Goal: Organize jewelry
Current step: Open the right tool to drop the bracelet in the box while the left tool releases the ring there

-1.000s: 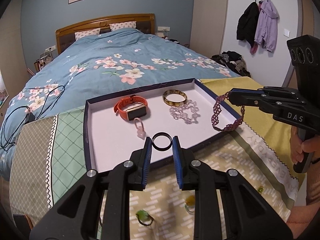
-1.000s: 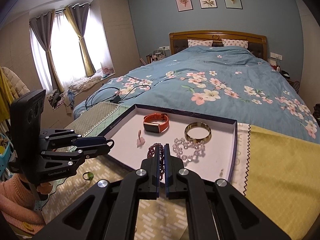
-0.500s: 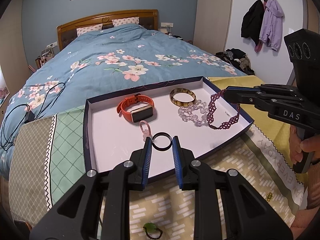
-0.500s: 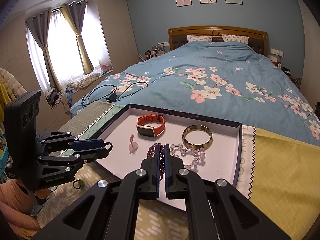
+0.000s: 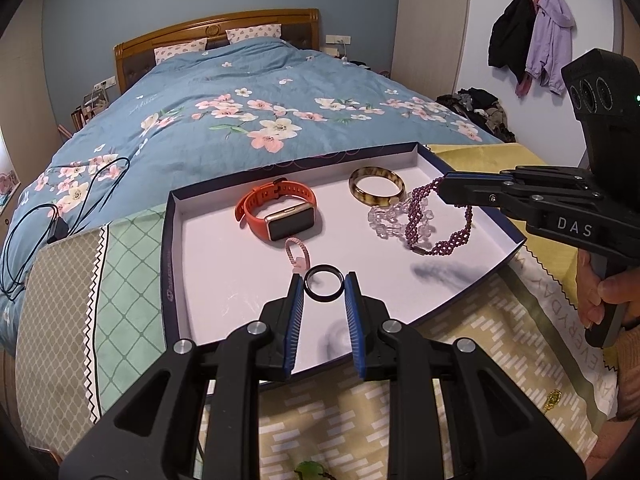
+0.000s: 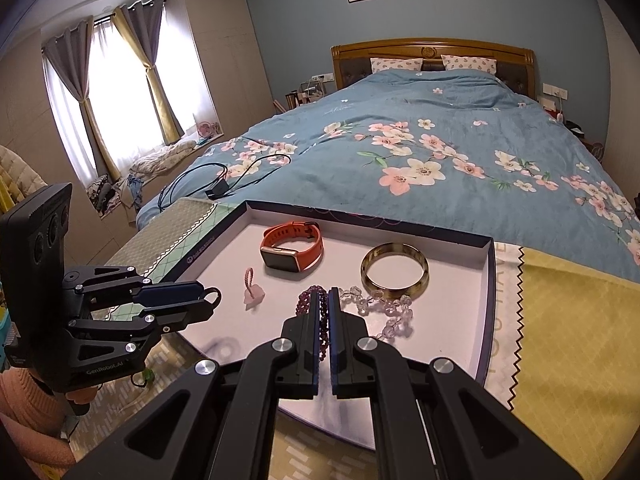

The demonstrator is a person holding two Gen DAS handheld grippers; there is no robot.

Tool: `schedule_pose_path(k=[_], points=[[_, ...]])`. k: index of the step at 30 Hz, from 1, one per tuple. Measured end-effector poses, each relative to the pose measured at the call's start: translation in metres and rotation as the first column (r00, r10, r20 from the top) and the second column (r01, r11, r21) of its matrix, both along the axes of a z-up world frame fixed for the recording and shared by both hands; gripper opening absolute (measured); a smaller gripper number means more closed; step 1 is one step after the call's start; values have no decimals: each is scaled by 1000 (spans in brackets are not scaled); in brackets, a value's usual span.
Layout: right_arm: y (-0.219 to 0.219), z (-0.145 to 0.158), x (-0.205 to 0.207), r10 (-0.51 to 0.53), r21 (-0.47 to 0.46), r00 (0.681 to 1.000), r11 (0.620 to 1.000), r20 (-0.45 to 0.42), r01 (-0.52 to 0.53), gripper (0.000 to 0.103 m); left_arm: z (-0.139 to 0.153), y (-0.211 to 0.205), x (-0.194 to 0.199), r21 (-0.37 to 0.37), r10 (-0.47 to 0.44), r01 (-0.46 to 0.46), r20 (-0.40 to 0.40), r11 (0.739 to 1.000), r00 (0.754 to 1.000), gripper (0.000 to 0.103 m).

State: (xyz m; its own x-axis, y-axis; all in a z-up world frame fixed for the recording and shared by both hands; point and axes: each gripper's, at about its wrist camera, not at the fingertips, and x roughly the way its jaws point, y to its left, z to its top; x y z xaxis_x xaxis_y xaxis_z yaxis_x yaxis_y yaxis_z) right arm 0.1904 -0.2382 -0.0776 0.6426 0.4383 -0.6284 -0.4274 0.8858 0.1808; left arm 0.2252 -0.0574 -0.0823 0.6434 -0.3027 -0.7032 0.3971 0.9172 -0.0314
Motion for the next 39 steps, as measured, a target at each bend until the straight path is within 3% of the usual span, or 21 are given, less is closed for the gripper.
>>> schedule_pose_path(k=[26,34,39], points=[[-9,-23,41,-54,15,995,998,-89,56,3,-32,-6,42,34,16,-13,-108,999,994,21],[-14,-27,41,-100,-3,991,995,-94,101,12,-35,-3,49,2,29,-29,-122,1000,992,27],[-17,-11,24,-87,18,995,996,-55,89,28,-18,7,35,-23,45,-47,-65,999,997,36]])
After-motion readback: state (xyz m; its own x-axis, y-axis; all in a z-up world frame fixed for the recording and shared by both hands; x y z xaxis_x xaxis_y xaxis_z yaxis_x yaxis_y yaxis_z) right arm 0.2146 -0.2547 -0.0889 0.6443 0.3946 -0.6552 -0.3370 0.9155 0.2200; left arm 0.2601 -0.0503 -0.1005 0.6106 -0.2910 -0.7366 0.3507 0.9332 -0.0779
